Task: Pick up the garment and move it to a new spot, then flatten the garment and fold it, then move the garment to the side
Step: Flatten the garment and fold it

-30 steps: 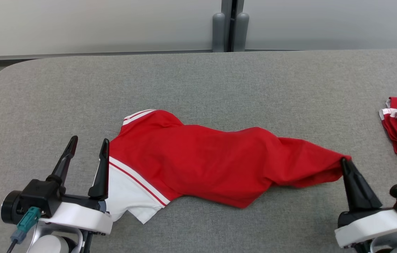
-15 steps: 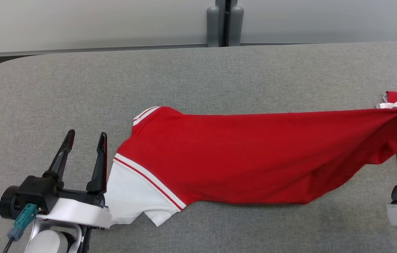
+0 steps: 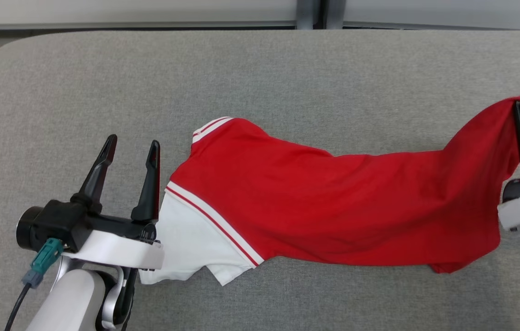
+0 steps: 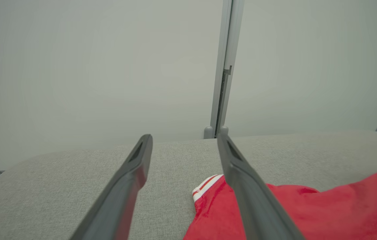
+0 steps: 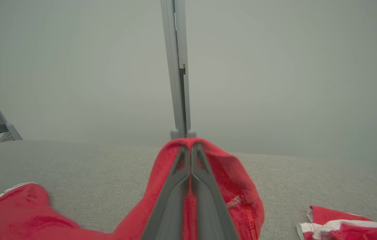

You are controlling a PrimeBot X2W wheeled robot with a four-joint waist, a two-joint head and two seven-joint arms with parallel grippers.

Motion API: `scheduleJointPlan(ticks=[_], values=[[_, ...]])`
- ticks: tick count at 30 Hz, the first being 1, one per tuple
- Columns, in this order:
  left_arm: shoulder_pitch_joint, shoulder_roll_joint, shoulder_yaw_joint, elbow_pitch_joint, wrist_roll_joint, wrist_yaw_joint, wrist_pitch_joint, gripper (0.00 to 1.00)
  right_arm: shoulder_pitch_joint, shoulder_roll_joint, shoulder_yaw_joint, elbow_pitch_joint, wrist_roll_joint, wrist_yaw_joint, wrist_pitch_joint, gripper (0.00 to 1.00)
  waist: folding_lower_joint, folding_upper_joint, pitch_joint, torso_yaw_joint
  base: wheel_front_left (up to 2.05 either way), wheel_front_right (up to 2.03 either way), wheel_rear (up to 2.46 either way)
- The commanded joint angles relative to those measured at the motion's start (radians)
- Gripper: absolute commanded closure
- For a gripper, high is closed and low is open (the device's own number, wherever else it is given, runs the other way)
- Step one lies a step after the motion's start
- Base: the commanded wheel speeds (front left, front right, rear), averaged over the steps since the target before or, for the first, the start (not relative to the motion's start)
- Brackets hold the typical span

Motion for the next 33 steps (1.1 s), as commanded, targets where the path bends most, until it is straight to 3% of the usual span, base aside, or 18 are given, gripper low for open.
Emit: scheduleJointPlan(ticks=[1, 11, 12, 13, 14, 15, 22, 28, 33], values=[[-0.027, -0.006, 0.0, 0.007, 0.005, -0.007, -0.005, 0.0, -0.05, -0.012, 0.009, 0.041, 0.013, 0.0, -0.008, 1.0, 0.0, 0.0, 0.048, 0.039, 0.0, 0.0, 0.0], [-0.106, -0.048, -0.006, 0.062, 0.022, -0.042, -0.022, 0.0, -0.366, -0.072, 0.079, 0.411, 0.046, 0.0, -0.097, 1.0, 0.0, 0.0, 0.118, 0.095, 0.0, 0.0, 0.0], [-0.109, -0.052, -0.005, 0.068, 0.024, -0.044, -0.022, 0.0, -0.385, -0.074, 0.087, 0.446, 0.04, 0.0, -0.108, 0.84, 0.0, 0.0, 0.119, 0.096, 0.0, 0.0, 0.0], [-0.113, -0.056, -0.004, 0.073, 0.026, -0.048, -0.022, 0.0, -0.404, -0.074, 0.095, 0.475, 0.038, 0.0, -0.122, 0.26, 0.0, 0.0, 0.121, 0.095, 0.0, 0.0, 0.0], [-0.113, -0.056, -0.004, 0.073, 0.026, -0.048, -0.022, 0.0, -0.404, -0.074, 0.095, 0.475, 0.038, 0.0, -0.122, 0.26, 0.0, 0.0, 0.121, 0.095, 0.0, 0.0, 0.0], [-0.116, -0.06, -0.003, 0.077, 0.029, -0.051, -0.023, 0.0, -0.417, -0.071, 0.104, 0.505, 0.038, 0.0, -0.137, 0.0, 0.0, 0.0, 0.12, 0.093, 0.0, 0.0, 0.0], [-0.077, -0.064, 0.024, 0.106, 0.047, -0.057, -0.024, 0.0, -0.354, -0.056, 0.138, 0.562, 0.034, 0.0, -0.276, 0.0, 0.0, 0.0, 0.078, 0.056, 0.0, 0.0, 0.0], [-0.015, -0.047, 0.046, 0.125, 0.061, -0.054, -0.023, 0.0, -0.177, -0.038, 0.103, 0.429, -0.001, 0.0, -0.355, 0.0, 0.0, 0.0, 0.01, 0.016, 0.0, 0.0, 0.0], [0.048, -0.029, 0.06, 0.132, 0.07, -0.043, -0.024, 0.0, 0.002, 0.021, 0.069, 0.254, -0.055, 0.0, -0.334, 0.0, 0.0, 0.0, -0.052, -0.01, 0.0, 0.0, 0.0]])
